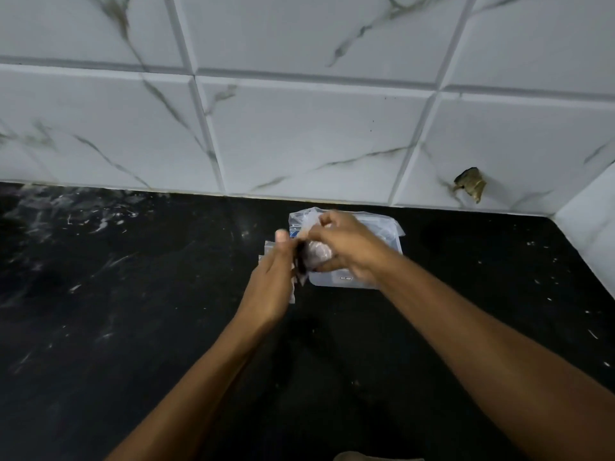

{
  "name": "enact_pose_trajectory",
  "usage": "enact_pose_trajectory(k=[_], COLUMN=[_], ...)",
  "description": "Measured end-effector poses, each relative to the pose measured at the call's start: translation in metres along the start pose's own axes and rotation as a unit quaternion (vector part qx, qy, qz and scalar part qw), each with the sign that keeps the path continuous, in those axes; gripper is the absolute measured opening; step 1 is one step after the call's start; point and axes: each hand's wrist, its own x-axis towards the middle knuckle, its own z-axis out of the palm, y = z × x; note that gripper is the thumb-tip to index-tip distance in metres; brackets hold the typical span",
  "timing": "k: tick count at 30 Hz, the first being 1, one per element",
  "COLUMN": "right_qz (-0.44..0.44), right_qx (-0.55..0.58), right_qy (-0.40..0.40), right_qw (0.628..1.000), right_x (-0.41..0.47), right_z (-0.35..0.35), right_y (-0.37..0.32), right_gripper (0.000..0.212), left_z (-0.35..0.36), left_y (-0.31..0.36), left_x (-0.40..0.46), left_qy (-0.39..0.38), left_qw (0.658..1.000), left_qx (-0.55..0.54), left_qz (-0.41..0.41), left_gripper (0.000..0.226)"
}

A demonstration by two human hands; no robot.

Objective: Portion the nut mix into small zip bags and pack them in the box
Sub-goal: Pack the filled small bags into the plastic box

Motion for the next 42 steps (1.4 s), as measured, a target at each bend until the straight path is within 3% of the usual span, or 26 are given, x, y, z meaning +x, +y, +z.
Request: enact_pose_trajectory(k=[2,4,8,15,20,23,28,32,34,37,39,42], right_qz=[-0.014,-0.028,0.004,0.102,0.157,0.135,0.083,0.058,0.025,-0.116,-0.17,-0.119], right_qx=[-0.016,-0.044,-0.101,-0.188,-0.282,-0.369,-0.524,-0.524,-0.521,-0.416,-0.315,-0.178], right_qy=[0.003,0.001,-0.003,-0.107,-0.14,-0.12,-0.114,-0.065,0.024,0.164,0.166,0.083], right_qw=[1.0,0.999,0.995,0.971,0.936,0.912,0.84,0.847,0.853,0.887,0.919,0.973], right_x=[0.008,0.016,0.041,0.079,0.093,0.097,0.104,0.094,0.082,0.053,0.027,-0.002], right_z=[-0.023,-0.042,-0.068,-0.071,-0.061,-0.053,-0.041,-0.043,-0.044,-0.034,-0.014,0.028], right_y=[-0.013,-0.021,-0.022,0.015,0.039,0.044,0.053,0.046,0.04,0.032,0.024,0.025], right_gripper=[0.019,0.009,0.022,0.02,0.02,0.02,0.025,0.025,0.027,0.029,0.028,0.028], left_z=[0.014,0.027,0.043,0.051,0.052,0.055,0.058,0.047,0.029,-0.008,-0.031,-0.049], left_y=[0.021,0.037,0.045,0.043,0.04,0.033,0.02,0.024,0.024,0.016,0.005,-0.018], left_x=[0.009,0.021,0.053,0.078,0.098,0.115,0.127,0.115,0.102,0.082,0.07,0.059], left_qy=[-0.015,-0.028,-0.041,-0.056,-0.077,-0.061,-0.063,-0.052,-0.025,0.004,0.017,0.049], left_qw=[0.999,0.997,0.997,0.99,0.944,0.936,0.938,0.963,0.98,0.989,0.988,0.981], left_qx=[0.021,0.035,0.048,-0.014,-0.155,-0.156,-0.129,-0.094,-0.072,-0.047,-0.037,-0.023], left_qz=[0.038,0.06,0.039,-0.128,-0.282,-0.308,-0.317,-0.246,-0.184,-0.142,-0.152,-0.187], left_gripper=[0.057,0.058,0.057,0.075,0.085,0.092,0.095,0.09,0.085,0.081,0.08,0.082])
